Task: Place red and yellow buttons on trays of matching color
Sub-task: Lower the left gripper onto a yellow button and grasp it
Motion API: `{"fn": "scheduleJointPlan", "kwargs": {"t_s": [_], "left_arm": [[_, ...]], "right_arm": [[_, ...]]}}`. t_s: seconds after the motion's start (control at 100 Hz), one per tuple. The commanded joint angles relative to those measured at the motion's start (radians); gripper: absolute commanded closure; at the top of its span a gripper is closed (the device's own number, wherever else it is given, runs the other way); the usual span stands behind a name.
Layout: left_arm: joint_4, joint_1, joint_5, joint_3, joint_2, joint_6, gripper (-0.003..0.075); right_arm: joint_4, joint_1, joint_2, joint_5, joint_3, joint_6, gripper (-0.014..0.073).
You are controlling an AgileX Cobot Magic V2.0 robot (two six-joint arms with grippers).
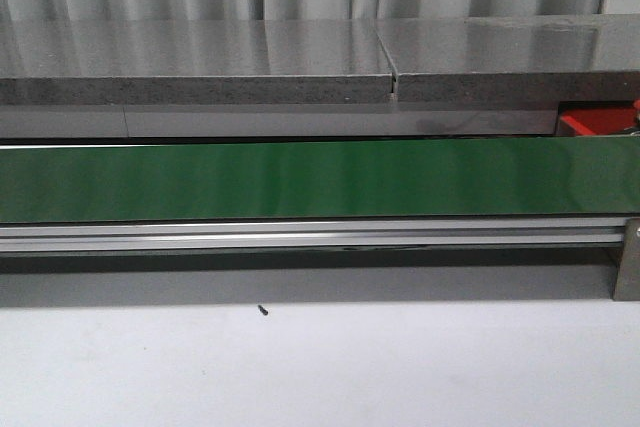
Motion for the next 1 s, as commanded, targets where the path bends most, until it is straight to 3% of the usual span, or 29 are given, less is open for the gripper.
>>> {"fn": "scheduleJointPlan", "kwargs": {"t_s": [0.0, 0.33, 0.66, 0.78, 0.99], "left_arm": [[0.012, 0.004, 0.005, -0.073, -0.015, -0.049, 0.0113], [0.017, 0.004, -0.009, -0.110, 0.074, -0.067, 0.0122], [0.017, 0.004, -0.064, -0.110, 0.083, -0.067, 0.0459], [0.015, 0.004, -0.064, -0.110, 0.081, -0.052, 0.0482], [0.013, 0.004, 0.021, -0.110, 0.030, 0.099, 0.0482]], "right_arm": [[0.005, 0.001, 0.006, -0.079, -0.027, -0.006, 0.0708], [0.005, 0.001, 0.006, -0.079, -0.027, -0.006, 0.0708], [0.005, 0.001, 0.006, -0.079, -0.027, -0.006, 0.0708], [0.005, 0.001, 0.006, -0.079, -0.027, -0.006, 0.0708], [0.005, 0.001, 0.006, -0.079, -0.027, -0.006, 0.0708]]}}
